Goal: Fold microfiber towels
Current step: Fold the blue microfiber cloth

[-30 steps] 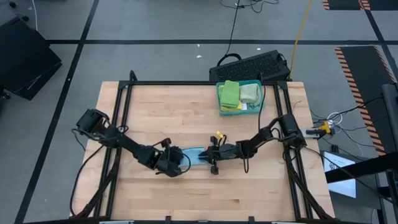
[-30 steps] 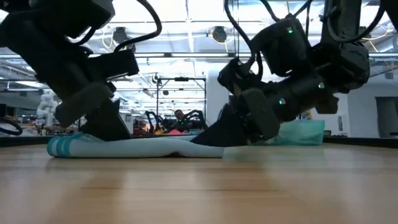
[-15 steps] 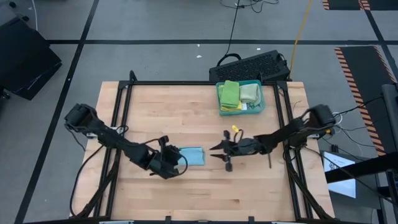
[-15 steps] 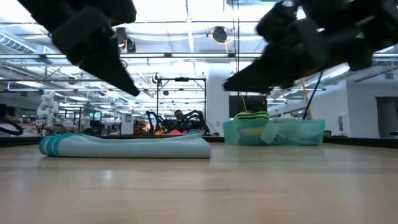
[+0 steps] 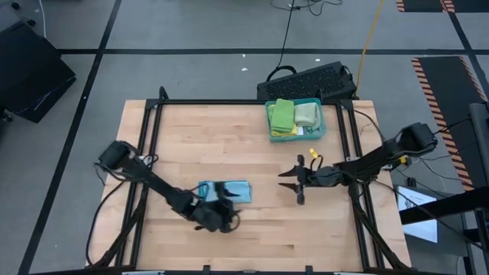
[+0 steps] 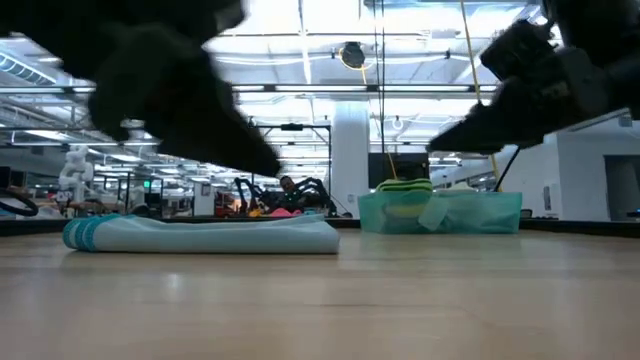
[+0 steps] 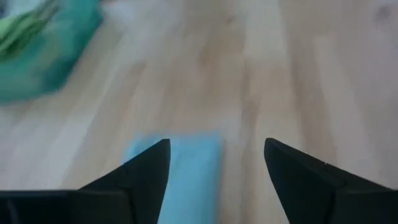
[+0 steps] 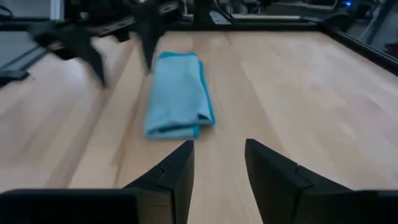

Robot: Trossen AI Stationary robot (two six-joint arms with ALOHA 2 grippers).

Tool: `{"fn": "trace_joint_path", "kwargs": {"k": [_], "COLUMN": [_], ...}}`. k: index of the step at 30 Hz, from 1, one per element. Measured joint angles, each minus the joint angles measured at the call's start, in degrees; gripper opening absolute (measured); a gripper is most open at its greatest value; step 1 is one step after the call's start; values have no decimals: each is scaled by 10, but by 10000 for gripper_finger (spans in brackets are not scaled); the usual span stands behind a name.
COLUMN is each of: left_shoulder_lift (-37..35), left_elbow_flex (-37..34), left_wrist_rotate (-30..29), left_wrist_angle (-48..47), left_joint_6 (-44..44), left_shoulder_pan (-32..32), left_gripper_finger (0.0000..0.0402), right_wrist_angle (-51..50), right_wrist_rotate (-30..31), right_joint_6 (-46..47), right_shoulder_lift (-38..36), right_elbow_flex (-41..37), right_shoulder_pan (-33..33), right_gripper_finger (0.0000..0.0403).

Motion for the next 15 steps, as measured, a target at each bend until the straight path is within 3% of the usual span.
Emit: {"fn": "trace_joint_path", "kwargs": {"k": [5,15], "left_shoulder_lift": [70,136], "left_elbow_flex": [57,153], "left_wrist_rotate": [54,74], "left_wrist_angle": [13,-139], "left_joint_6": [19,-47], "left_shoulder_pan": [42,82], "left_gripper_finger": [247,238], "right_wrist_angle": [-5,-25], "right_wrist_rotate": [-3,3], "right_joint_6": [0,1], "right_shoulder_lift": [-36,-94], "right_elbow_flex": [-22,-54], "right_shoulder_pan": [7,33], "right_gripper_finger": [137,137]}}
